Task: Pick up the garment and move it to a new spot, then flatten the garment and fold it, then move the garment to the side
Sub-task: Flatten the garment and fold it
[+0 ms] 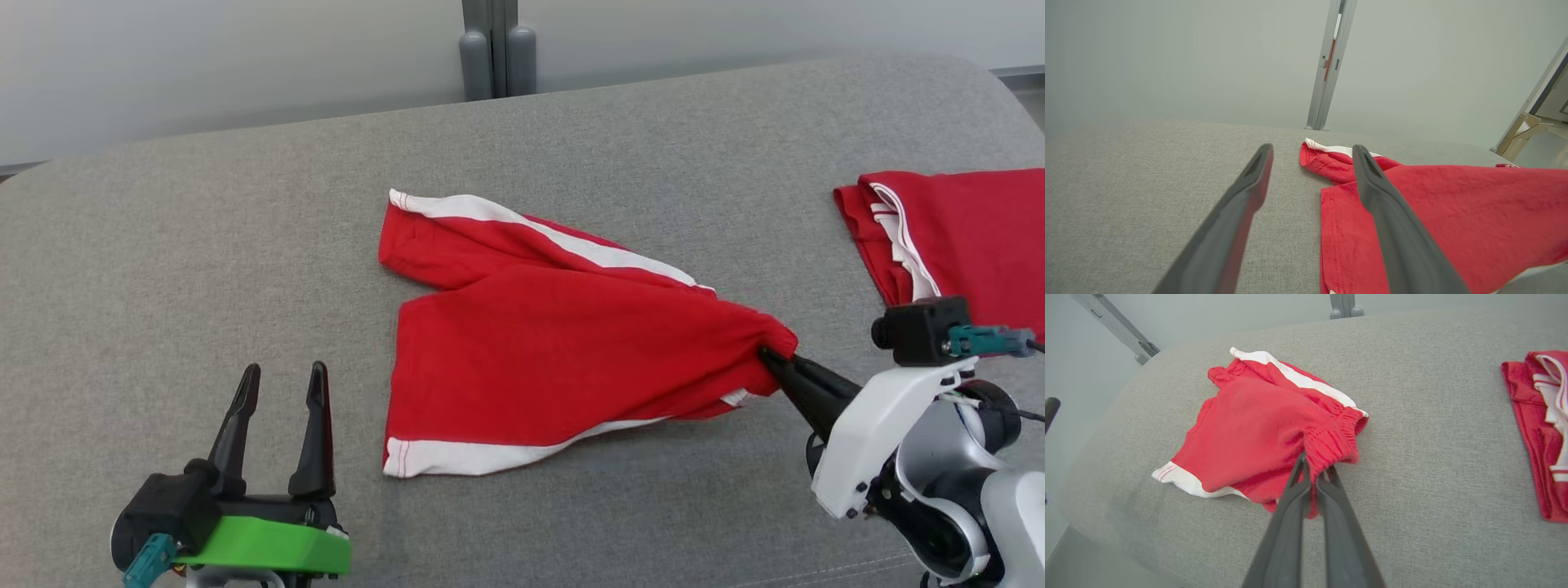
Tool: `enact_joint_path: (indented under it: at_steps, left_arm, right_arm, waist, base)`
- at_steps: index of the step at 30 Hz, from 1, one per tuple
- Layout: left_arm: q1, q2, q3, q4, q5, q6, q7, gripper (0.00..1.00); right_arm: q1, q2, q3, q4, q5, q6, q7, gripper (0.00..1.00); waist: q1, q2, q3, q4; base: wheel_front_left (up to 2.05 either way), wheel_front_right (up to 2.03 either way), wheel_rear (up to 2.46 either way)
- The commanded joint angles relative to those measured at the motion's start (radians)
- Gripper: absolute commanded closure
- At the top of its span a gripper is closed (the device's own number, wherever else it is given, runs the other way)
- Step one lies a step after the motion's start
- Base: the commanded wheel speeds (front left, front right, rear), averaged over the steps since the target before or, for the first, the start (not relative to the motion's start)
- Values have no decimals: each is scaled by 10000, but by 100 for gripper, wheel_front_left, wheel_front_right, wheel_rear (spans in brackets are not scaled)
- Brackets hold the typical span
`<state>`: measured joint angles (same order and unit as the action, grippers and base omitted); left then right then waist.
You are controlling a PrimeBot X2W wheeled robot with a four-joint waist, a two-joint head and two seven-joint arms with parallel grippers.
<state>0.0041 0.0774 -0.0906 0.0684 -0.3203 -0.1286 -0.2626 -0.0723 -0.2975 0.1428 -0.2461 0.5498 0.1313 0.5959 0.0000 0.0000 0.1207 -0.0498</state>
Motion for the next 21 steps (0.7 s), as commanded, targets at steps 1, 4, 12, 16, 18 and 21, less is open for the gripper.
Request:
enact_joint_path:
  at_steps: [1,4,12,16,18,21]
  left_arm:
    - [-74,27,9,-15,23,-13,-23,0]
    - [-269,57,-76,-27,31,-15,-23,0]
    - [-795,88,-406,54,25,-18,-23,0]
    - [-1046,82,-585,141,-45,-19,-23,0]
    - [-1113,81,-625,168,-69,-19,-23,0]
    - [-1217,82,-652,176,-98,-19,-23,0]
  right_arm:
    - [-212,178,-179,48,-61,-9,84,100]
    - [-1035,533,-595,844,-216,-9,-52,100]
    - [-4045,1149,-787,4808,-414,-9,-992,100]
    - [-5248,1162,-718,6721,-757,-9,-1780,100]
    - [-5700,1190,-679,7557,-921,-9,-2235,100]
    - [-6295,1271,-599,8687,-1017,-9,-2982,100]
  waist:
    - [0,0,69,-1]
    - [0,0,261,70]
    - [0,0,1020,715]
    - [0,0,1368,1233]
    - [0,0,1488,1467]
    - [0,0,1618,1733]
  base:
    - [0,0,0]
    - [0,0,0]
    - [0,0,0]
    - [0,0,0]
    - [0,0,0]
    - [0,0,0]
